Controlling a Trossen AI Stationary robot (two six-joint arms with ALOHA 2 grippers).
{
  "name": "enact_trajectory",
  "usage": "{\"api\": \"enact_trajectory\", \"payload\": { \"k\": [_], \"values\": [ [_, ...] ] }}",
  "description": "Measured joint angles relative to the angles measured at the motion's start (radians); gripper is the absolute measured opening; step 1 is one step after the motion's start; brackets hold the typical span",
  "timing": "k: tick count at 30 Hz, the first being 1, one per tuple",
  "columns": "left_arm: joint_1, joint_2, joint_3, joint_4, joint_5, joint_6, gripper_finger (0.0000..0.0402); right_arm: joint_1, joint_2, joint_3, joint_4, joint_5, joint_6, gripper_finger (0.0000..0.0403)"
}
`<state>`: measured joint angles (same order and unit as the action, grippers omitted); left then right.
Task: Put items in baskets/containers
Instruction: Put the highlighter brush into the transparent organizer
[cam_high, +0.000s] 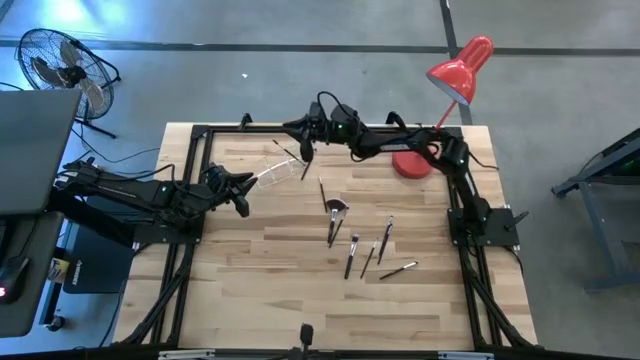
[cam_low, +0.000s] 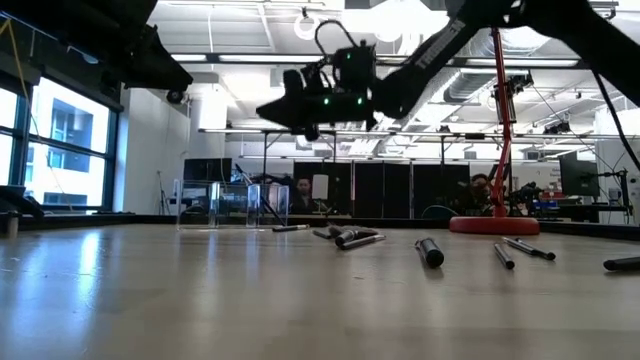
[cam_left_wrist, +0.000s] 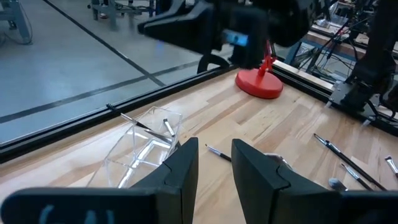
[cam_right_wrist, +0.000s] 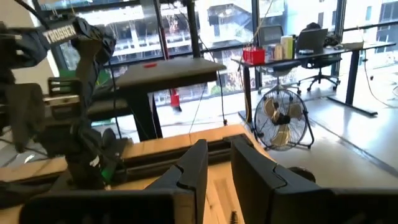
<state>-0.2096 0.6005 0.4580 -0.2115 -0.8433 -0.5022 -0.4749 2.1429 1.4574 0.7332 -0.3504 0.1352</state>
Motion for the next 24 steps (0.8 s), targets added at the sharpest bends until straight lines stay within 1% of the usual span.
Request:
{"api": "enact_trajectory", "payload": {
  "k": [4, 6, 8, 11, 14, 16, 20, 22, 24],
  "values": [
    [0.000, 0.000, 0.000, 0.000, 0.002, 0.002, 0.0095, 0.037, -0.088, 0.000, -0.177, 0.004, -0.133, 0.0048],
    [0.000, 0.000, 0.000, 0.000, 0.005, 0.020, 0.0095, 0.061, -0.124, 0.000, -0.282, 0.025, -0.190, 0.0036],
    [0.000, 0.000, 0.000, 0.000, 0.029, 0.035, 0.0095, 0.086, -0.159, 0.000, -0.398, 0.084, -0.217, 0.0024],
    [0.000, 0.000, 0.000, 0.000, 0.074, 0.050, 0.0101, 0.123, -0.209, 0.000, -0.537, 0.201, -0.223, 0.0006],
    [0.000, 0.000, 0.000, 0.001, 0.117, 0.050, 0.0121, 0.158, -0.250, 0.000, -0.679, 0.278, -0.222, 0.0004],
    [0.000, 0.000, 0.000, 0.000, 0.130, 0.050, 0.0139, 0.181, -0.275, 0.000, -0.778, 0.327, -0.201, 0.0006],
    [0.000, 0.000, 0.000, 0.009, 0.130, 0.050, 0.0170, 0.226, -0.339, 0.000, -1.007, 0.413, -0.073, 0.0002],
    [0.000, 0.000, 0.000, 0.025, 0.138, 0.051, 0.0179, 0.242, -0.372, 0.000, -1.135, 0.420, 0.012, 0.0003],
    [0.000, 0.000, 0.000, 0.034, 0.172, 0.054, 0.0182, 0.261, -0.401, 0.000, -1.258, 0.423, 0.101, 0.0006]
  ]
}}
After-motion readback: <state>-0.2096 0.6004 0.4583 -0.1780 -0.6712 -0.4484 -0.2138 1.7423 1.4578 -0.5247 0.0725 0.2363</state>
